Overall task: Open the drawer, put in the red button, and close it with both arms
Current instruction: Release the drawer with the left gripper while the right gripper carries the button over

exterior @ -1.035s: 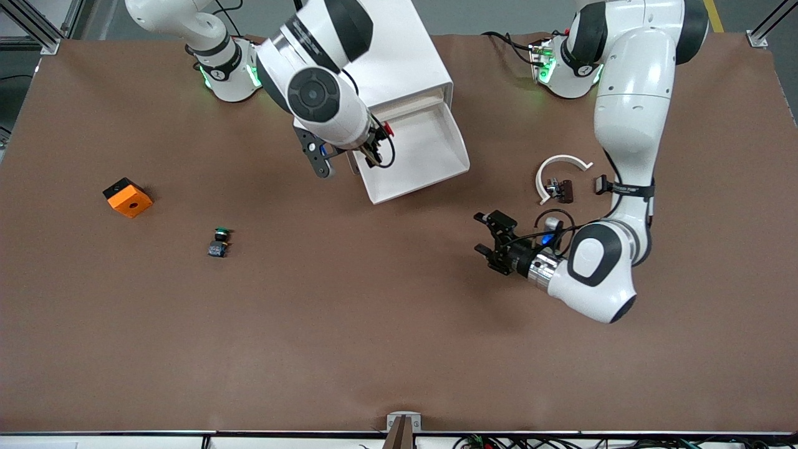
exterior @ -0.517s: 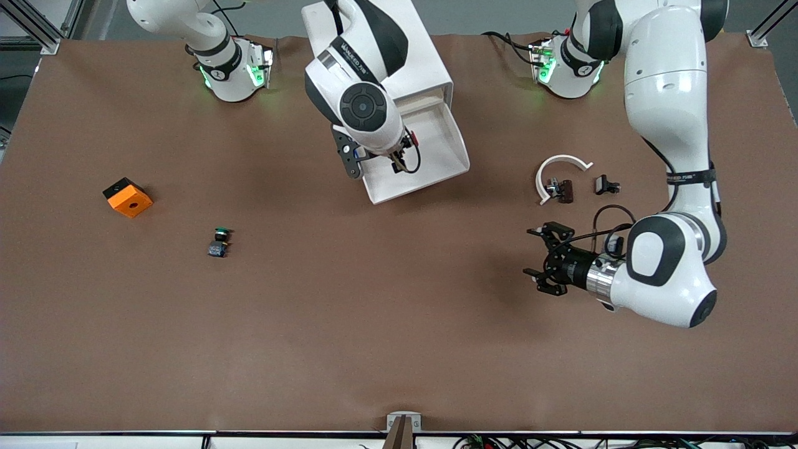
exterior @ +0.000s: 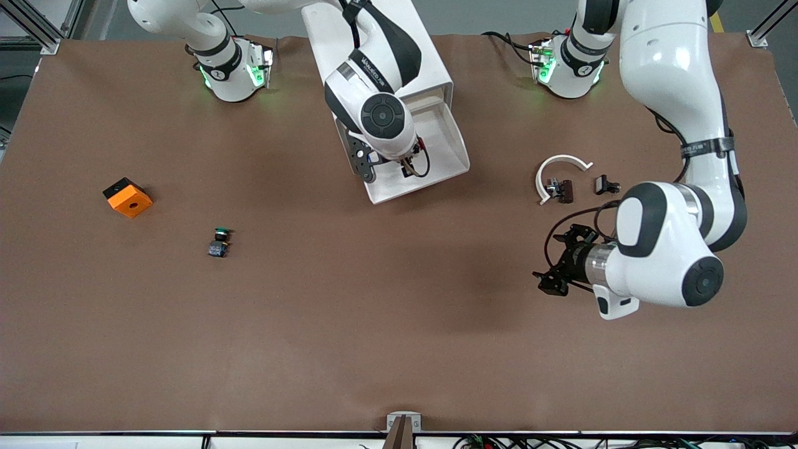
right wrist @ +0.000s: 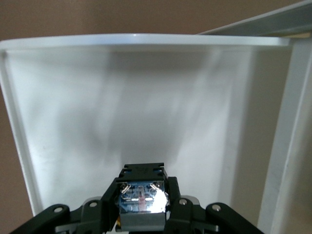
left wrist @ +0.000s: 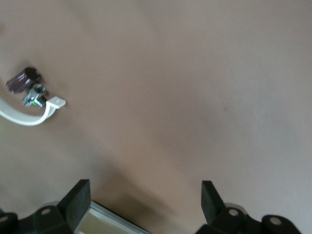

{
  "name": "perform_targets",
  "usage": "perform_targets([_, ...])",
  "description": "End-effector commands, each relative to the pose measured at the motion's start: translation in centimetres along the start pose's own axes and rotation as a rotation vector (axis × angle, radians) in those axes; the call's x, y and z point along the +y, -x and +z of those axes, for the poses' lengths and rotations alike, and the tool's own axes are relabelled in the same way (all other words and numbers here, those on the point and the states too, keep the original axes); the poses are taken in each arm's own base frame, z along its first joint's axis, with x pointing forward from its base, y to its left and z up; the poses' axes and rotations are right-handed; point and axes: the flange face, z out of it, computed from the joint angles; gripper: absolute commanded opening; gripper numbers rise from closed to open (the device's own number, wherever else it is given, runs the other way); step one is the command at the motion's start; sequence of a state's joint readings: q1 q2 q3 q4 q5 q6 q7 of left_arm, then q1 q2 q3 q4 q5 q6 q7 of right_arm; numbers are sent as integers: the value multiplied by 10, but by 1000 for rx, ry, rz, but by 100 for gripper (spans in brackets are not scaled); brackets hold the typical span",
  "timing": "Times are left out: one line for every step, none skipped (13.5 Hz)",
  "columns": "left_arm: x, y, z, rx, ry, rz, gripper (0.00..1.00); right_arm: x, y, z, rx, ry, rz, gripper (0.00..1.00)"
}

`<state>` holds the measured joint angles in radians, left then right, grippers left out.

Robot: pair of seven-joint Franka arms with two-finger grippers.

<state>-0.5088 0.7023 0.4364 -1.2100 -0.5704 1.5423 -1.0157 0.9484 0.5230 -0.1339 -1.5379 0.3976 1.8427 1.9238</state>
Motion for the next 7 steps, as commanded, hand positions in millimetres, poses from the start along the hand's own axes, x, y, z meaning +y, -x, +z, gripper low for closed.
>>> perform_targets([-32,16,-11,13,43,143,100,-3,6,5,1,-4,10,20])
perform_targets([-41,25,-7,23,51,194,100,-3,9,11,8,2,8,20])
perform_targets([-49,31,1,51,58,225,100,-1,12,13,11,4,2,21])
perform_targets([-54,43,13,82,60,256,100,-1,13,14,12,5,1,24])
perform_targets([-58,53,27,122,57,279,100,-1,13,14,12,5,0,33])
perform_targets([-61,61,40,147,60,297,100,-1,12,14,10,5,3,61])
perform_targets([-64,64,51,157,66,300,100,-1,12,14,10,6,3,92])
